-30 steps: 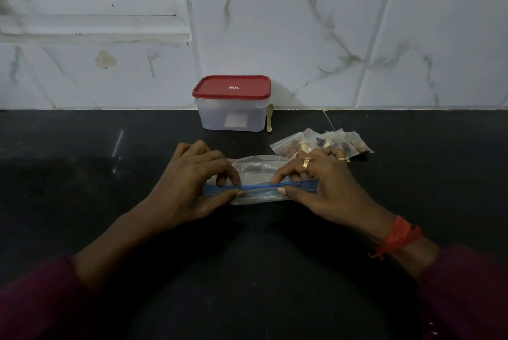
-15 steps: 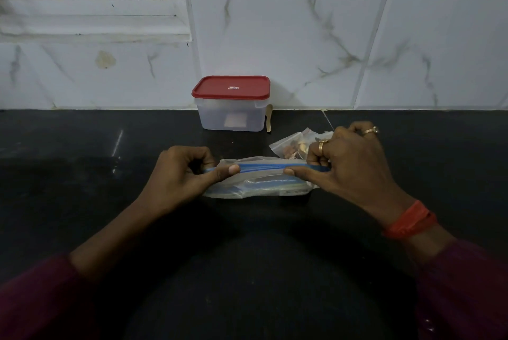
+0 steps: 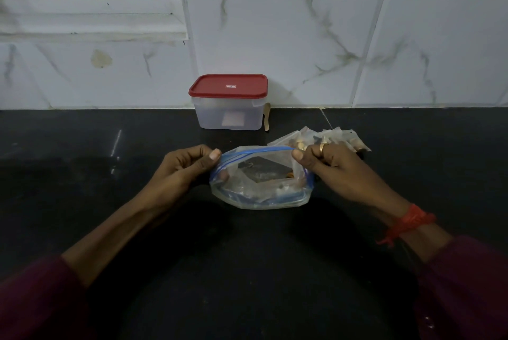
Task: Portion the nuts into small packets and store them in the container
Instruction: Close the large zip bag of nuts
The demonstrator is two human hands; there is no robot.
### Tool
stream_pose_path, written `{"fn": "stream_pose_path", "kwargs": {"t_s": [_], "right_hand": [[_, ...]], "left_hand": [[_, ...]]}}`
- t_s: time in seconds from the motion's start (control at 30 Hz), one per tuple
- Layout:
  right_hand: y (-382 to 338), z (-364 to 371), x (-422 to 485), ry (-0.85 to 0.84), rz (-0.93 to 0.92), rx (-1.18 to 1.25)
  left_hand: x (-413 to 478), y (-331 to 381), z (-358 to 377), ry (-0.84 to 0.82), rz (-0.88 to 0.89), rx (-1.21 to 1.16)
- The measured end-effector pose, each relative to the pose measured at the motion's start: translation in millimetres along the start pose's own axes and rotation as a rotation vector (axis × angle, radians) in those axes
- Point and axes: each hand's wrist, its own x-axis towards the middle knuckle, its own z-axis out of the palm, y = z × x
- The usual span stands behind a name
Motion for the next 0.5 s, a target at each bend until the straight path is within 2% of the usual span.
{"fn": "stream_pose_path", "kwargs": {"t_s": [0.13, 0.27, 0.4, 0.5], "right_hand": [[-7.0, 0.8, -0.8, -0.070, 0.035, 0.176], [-10.2, 3.6, -3.3, -0.113, 0.114, 0.317], [-8.1, 6.2, -2.7, -0.123, 0.244, 0.646], [-2.3, 2.7, -1.6, -0.220, 0.205, 0.846]], "left_hand": [[1.6, -0.5, -2.0, 0.016, -0.043, -0.052], [3.5, -1.2, -4.1, 0.051, -0.017, -0.206], [7.4, -2.7, -8.4, 0.128, -0.042, -0.261], [7.6, -5.6, -9.9, 0.162, -0.024, -0.198]]}}
